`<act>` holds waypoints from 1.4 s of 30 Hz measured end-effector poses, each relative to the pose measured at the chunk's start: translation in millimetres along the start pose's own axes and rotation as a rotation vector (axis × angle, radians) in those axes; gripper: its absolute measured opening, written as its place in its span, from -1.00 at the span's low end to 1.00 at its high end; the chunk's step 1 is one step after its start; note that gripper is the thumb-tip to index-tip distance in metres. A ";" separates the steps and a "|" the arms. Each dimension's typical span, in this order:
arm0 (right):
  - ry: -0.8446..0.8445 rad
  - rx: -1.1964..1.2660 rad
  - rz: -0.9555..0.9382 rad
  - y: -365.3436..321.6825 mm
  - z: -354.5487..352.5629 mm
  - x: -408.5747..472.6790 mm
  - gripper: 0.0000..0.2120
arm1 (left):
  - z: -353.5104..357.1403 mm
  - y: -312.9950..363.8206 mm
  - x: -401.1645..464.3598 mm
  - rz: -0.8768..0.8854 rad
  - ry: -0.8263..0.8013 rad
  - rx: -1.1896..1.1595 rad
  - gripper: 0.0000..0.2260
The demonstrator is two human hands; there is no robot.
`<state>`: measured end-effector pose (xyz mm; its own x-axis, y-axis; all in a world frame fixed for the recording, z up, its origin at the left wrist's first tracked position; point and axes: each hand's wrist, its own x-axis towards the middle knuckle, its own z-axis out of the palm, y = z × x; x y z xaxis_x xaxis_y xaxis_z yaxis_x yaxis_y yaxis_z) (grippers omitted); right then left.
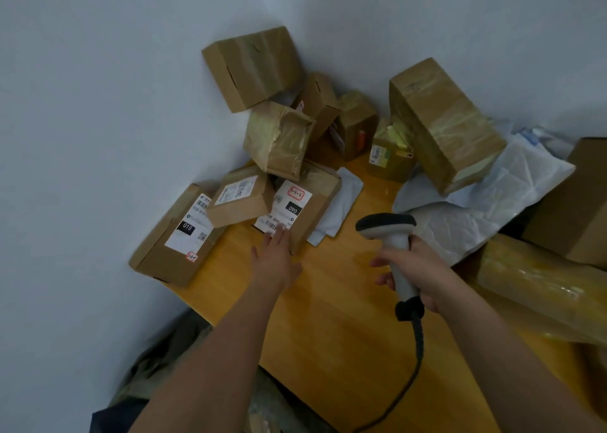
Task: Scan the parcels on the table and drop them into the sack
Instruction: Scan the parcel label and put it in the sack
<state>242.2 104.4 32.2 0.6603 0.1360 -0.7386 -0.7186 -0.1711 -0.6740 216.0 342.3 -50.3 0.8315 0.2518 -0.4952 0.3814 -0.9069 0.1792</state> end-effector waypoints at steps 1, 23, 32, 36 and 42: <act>0.018 0.013 -0.003 1.4 -0.1 0.7 -0.70 | 0.9 -1.9 -6.3 0.021 0.002 0.041 -0.28; -0.003 -0.441 -0.061 12.0 63.5 48.1 -0.66 | 48.5 -80.7 -76.4 -0.335 -0.043 -0.613 -0.74; -0.019 -0.540 -0.245 39.3 61.9 46.5 -0.56 | 31.2 -61.1 -79.7 -0.415 0.073 -0.571 -0.62; -0.063 -0.541 -0.117 67.0 55.3 35.0 -0.51 | 24.4 -35.2 -92.9 -0.824 -0.266 -1.304 -0.69; 0.019 -0.242 -0.012 89.9 49.3 17.8 -0.59 | 36.6 -17.9 -99.1 -0.620 -0.357 -1.601 -0.78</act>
<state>178.6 139.6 -42.3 0.6739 0.1212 -0.7288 -0.6394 -0.3985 -0.6575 111.9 321.2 -35.6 0.3844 0.1221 -0.9150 0.7493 0.5377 0.3866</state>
